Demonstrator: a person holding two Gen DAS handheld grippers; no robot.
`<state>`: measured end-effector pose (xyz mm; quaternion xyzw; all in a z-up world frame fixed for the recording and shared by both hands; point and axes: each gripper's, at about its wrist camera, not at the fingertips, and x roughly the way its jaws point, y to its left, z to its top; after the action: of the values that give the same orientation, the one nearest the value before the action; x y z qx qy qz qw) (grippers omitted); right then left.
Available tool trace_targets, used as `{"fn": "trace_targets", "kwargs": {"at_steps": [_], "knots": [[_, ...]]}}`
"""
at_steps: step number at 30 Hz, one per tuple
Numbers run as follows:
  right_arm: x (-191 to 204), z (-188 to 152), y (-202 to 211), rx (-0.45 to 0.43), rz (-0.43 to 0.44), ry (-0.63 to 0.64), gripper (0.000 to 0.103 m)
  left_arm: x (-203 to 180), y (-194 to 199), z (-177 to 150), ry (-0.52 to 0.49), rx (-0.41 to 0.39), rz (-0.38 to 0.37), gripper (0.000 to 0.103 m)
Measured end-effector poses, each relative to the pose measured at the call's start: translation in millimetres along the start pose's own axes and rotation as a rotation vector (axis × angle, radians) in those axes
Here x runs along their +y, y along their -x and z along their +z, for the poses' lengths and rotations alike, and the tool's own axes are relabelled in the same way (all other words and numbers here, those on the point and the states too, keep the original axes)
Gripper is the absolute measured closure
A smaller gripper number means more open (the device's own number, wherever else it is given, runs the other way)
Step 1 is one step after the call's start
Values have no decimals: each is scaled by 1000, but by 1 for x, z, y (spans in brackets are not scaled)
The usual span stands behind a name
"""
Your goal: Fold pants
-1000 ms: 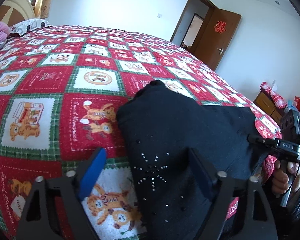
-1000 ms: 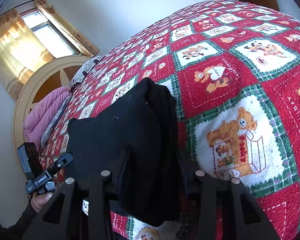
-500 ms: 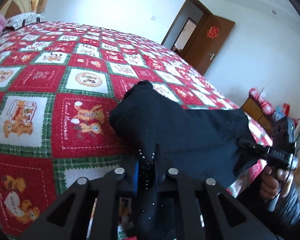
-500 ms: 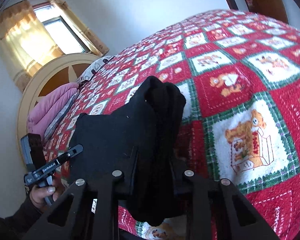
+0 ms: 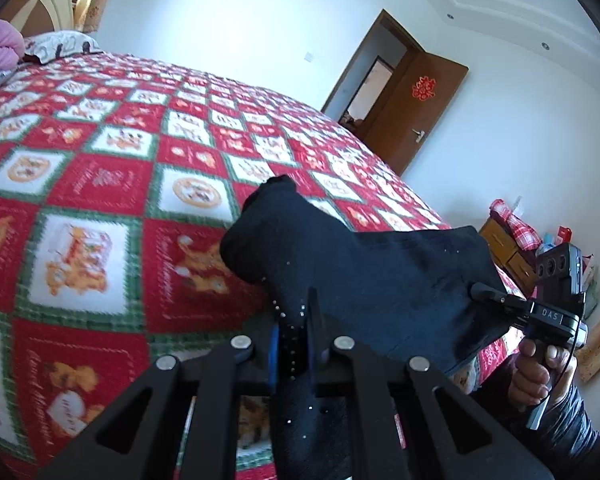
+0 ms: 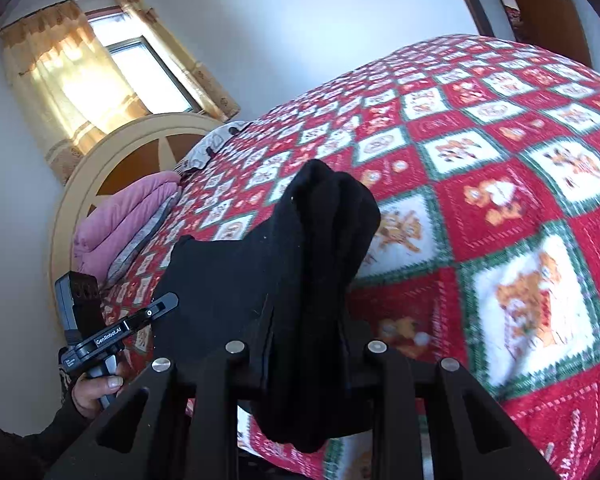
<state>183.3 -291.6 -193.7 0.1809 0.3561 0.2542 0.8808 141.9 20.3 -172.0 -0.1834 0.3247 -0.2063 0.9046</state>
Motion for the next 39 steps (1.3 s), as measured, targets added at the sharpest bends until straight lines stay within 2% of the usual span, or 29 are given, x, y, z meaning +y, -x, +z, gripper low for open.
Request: {"fn": "trace_targets", "kwargs": {"at_steps": [10,16,22,31,39], "knots": [[45,40,-46,25,57,81,77,40,28,32,18,-89,92,92],[84,75,-98,61,101,139,78,74,45,55,33,-137,165,92],[113,100,-159,117,173,131,78,117,57,74,61,-161,248,92],[159,117,-230,154,222,159,78,167,69,93,84,-173,360,92],[174,119,-277,219,217,156,78,190,69,88,101,-158,392,92]]}}
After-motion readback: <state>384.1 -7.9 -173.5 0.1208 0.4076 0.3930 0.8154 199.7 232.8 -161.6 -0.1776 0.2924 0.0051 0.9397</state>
